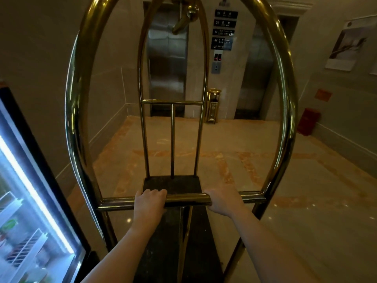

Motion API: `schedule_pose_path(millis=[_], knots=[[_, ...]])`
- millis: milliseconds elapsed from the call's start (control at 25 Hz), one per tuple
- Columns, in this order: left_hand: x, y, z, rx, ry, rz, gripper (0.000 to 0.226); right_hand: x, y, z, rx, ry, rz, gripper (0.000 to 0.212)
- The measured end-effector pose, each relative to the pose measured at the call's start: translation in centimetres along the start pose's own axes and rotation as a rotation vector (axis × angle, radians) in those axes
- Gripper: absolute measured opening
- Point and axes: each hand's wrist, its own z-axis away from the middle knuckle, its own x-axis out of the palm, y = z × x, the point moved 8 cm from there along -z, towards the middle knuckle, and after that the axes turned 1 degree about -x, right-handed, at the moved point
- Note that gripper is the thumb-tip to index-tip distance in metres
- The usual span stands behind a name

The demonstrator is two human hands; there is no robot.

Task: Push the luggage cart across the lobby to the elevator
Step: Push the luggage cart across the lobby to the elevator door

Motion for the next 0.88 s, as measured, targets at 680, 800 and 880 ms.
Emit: schedule_pose_path(millis=[680,800,880], knots=[[3.7,-4.4,-16.5,-0.145,-0.046,-0.042,0.016,1.3,6.1,-15.5,-0.096,0.051,0.074,0.018],[4.4,-5.1,-18.9,-0.164,-0.052,-0.038,0.018,1.4,7.2,-17.8,-0.1,0.066,0.062,0.017],[4.8,-5.5,-20.8,-0.158,-0.045,-0.051,0.018,1.6,7.9,-19.4,-0.105,0.076,0.076,0.017]])
